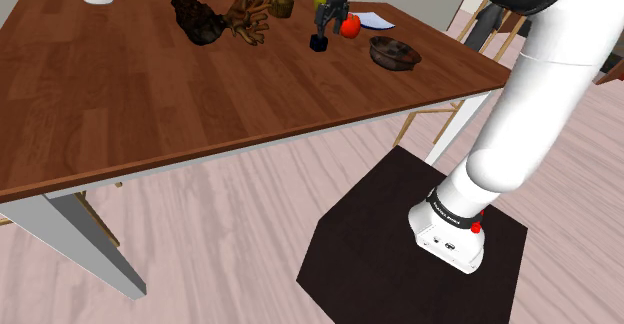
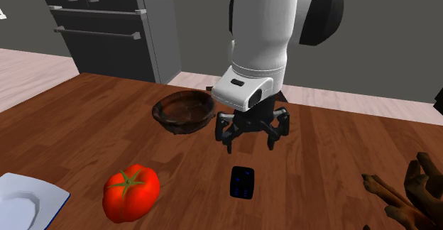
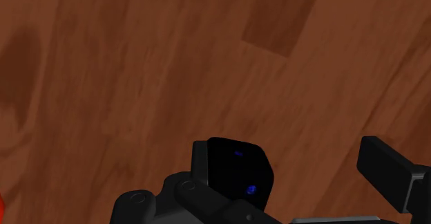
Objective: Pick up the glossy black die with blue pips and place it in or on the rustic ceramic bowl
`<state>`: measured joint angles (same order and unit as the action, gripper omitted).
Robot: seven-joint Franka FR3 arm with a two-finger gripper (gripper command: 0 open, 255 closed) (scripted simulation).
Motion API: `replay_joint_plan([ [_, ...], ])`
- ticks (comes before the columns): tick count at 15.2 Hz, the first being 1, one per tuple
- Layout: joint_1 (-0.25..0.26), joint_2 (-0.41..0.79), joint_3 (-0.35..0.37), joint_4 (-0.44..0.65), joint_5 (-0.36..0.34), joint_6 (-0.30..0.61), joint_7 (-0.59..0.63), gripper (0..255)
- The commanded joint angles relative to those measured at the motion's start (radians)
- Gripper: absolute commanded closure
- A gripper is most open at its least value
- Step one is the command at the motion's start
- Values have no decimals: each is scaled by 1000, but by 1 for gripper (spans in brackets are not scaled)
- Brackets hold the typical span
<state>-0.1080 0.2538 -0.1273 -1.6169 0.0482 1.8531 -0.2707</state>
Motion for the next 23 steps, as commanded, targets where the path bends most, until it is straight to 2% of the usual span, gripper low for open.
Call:
replay_joint_plan([
  [1, -17, 88, -5, 111, 11, -12, -26, 0],
  [2, -23, 129, -5, 165, 16, -20, -33, 0],
  [10, -22, 143, -2, 83, 19, 75, -35, 0],
  [18, -22, 143, -2, 84, 19, 74, -35, 0],
  [19, -22, 143, -2, 84, 19, 74, -35, 255],
  [23, -22, 144, -2, 84, 19, 75, -36, 255],
])
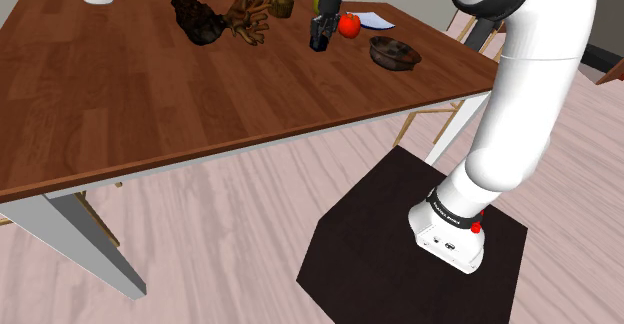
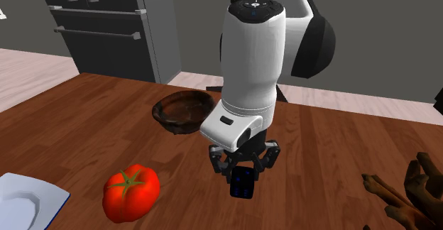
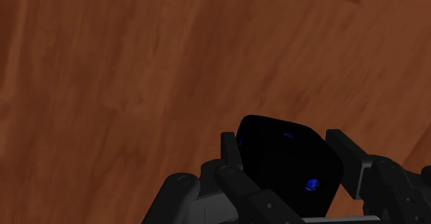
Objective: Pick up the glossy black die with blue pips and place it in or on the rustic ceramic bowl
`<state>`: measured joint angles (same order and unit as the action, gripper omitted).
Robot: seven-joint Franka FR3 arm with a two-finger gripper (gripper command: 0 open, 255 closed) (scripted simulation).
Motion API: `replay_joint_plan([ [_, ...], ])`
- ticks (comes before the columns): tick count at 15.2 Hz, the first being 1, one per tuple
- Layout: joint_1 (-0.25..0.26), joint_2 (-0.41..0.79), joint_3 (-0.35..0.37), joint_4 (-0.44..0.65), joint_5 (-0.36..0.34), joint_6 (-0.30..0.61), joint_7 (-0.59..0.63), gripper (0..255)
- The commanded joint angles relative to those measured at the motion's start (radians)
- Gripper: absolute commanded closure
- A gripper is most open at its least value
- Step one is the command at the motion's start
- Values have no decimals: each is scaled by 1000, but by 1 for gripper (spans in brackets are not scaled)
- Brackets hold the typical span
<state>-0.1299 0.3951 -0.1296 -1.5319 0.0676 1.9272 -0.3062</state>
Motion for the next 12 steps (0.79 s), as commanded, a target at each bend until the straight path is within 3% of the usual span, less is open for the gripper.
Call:
replay_joint_plan([
  [1, 0, 2, 0, -1, 0, 1, 0, 255],
  [5, 0, 2, 0, -1, 0, 1, 0, 255],
  [12, -1, -11, -1, 73, -3, -87, 3, 255],
])
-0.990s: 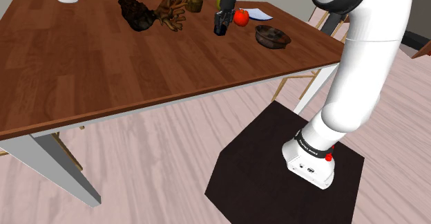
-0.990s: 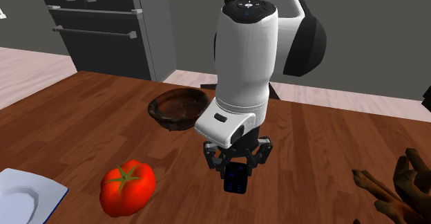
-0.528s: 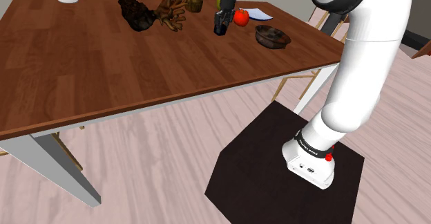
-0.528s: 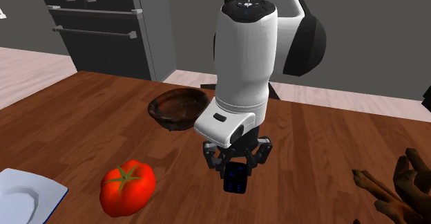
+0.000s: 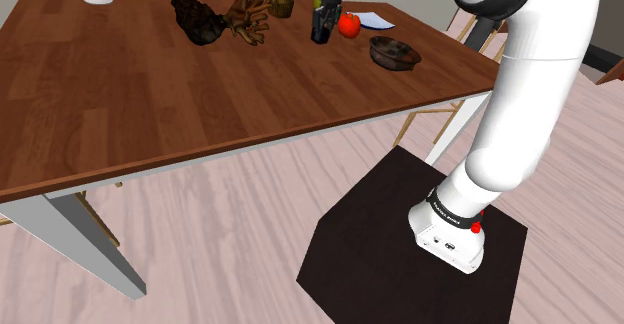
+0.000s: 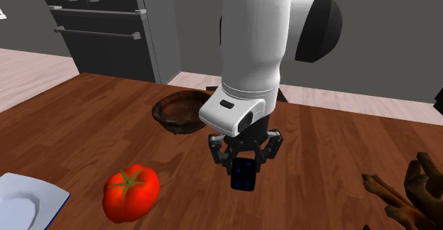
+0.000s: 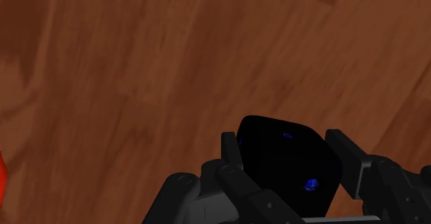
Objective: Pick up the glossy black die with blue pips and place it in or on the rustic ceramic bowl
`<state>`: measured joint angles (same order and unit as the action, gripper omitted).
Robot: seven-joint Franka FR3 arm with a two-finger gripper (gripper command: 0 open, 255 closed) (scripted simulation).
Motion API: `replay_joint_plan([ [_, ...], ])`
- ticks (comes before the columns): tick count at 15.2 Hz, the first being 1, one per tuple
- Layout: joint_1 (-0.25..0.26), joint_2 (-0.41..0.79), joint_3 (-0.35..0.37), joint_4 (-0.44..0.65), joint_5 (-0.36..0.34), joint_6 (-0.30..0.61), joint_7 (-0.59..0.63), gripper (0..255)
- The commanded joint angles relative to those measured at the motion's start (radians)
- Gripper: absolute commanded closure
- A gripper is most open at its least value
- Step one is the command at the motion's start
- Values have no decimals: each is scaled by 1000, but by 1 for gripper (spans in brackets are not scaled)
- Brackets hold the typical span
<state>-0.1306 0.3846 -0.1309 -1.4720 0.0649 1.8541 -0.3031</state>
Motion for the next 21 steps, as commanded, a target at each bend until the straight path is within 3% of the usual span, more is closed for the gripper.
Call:
replay_joint_plan([
  [1, -1, -2, 0, 25, -1, -27, 1, 255],
  [21, -15, 44, -2, 366, 4, -322, 6, 255],
])
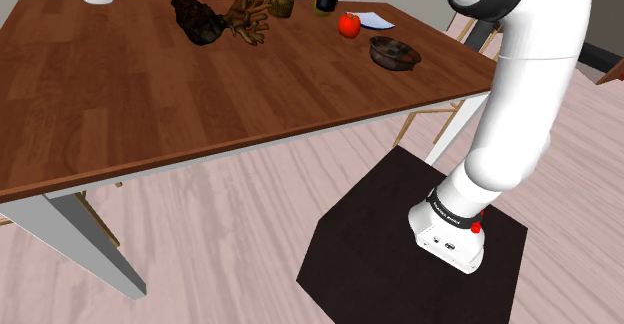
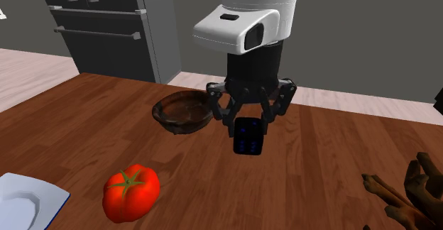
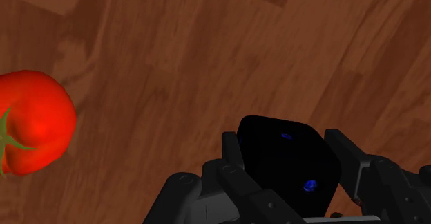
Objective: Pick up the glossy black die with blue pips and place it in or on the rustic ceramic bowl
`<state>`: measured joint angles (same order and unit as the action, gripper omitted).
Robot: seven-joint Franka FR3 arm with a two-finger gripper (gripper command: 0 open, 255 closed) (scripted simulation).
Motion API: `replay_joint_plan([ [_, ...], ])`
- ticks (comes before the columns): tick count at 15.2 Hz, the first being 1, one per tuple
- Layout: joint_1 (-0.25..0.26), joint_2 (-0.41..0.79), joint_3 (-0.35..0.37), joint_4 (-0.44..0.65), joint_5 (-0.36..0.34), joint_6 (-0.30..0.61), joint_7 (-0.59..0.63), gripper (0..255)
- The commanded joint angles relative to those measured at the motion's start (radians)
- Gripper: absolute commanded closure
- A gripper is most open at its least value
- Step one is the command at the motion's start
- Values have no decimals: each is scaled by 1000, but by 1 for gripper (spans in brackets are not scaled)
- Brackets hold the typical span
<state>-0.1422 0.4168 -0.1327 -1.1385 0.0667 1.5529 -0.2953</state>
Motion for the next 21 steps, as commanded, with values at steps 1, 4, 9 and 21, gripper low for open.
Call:
replay_joint_plan([
  [1, -5, 19, 0, 57, 3, -38, -1, 255],
  [4, -10, 45, 0, 140, 6, -95, -1, 255],
  [9, -35, -121, -21, -106, -9, -15, -60, 255],
  [21, -133, -438, -110, -517, -59, 79, -256, 255],
])
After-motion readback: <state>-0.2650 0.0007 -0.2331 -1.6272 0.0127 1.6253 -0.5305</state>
